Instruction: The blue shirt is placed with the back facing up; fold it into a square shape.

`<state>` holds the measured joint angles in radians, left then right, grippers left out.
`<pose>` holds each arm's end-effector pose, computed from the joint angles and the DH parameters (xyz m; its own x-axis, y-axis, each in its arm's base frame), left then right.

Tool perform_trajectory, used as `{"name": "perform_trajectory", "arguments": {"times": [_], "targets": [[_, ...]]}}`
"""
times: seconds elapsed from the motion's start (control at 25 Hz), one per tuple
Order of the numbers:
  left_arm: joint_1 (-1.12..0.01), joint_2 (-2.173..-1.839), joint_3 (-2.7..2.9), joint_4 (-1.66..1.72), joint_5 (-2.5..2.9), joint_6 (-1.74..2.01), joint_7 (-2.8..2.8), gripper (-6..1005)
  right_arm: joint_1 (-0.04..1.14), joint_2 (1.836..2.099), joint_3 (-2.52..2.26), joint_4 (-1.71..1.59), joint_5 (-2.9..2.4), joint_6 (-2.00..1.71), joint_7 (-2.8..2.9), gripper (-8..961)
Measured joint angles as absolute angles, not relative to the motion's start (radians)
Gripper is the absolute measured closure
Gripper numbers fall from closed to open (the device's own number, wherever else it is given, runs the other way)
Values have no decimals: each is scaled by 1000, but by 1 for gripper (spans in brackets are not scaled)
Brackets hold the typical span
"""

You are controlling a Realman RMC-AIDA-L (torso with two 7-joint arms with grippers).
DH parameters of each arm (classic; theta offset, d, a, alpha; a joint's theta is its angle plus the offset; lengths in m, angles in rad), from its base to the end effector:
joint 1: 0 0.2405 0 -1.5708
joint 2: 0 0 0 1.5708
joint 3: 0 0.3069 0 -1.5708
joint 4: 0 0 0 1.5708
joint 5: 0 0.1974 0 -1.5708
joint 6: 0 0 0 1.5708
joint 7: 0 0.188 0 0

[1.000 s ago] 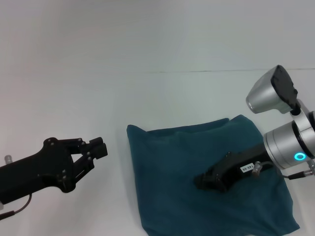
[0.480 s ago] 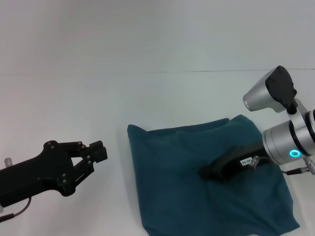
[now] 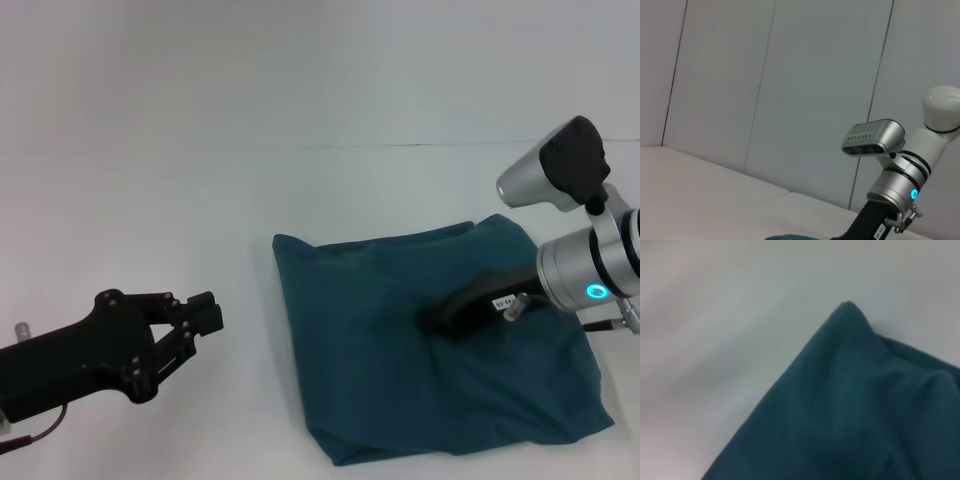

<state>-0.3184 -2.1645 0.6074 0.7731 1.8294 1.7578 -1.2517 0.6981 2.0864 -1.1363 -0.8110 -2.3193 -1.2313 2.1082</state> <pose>-0.2796 0.2944 -0.0450 0.6744 0.2108 0.7076 0.4586 -0.8707 -0.1778 0.2578 0.4125 -0.1061 0.7866 -0.6149 -0.0559 -0.6048 -0.7491 -0.2703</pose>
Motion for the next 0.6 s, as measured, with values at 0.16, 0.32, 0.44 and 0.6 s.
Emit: {"name": "perform_trajectory", "arguments": {"times": [0.16,0.32,0.44,0.6], "targets": [[-323,-2164,608,773,1830,1758,-1252,880,720,2091,-1139,-817,-2295,-1236,2093,920],[-326,-2163,608,774,1831,1758,-1252,879,730,2092,-1146,-839,-2240,-1252,2092,920],[-327,-2163,609,775,1833,1758,-1252,879,705,2092,-1141,-889,-2232,-1298,2127,920],[-327,-2163,607,774,1835,1758,-1252,879,614,2094,-1155,-1047,-2234,-1364,2191,919]]}}
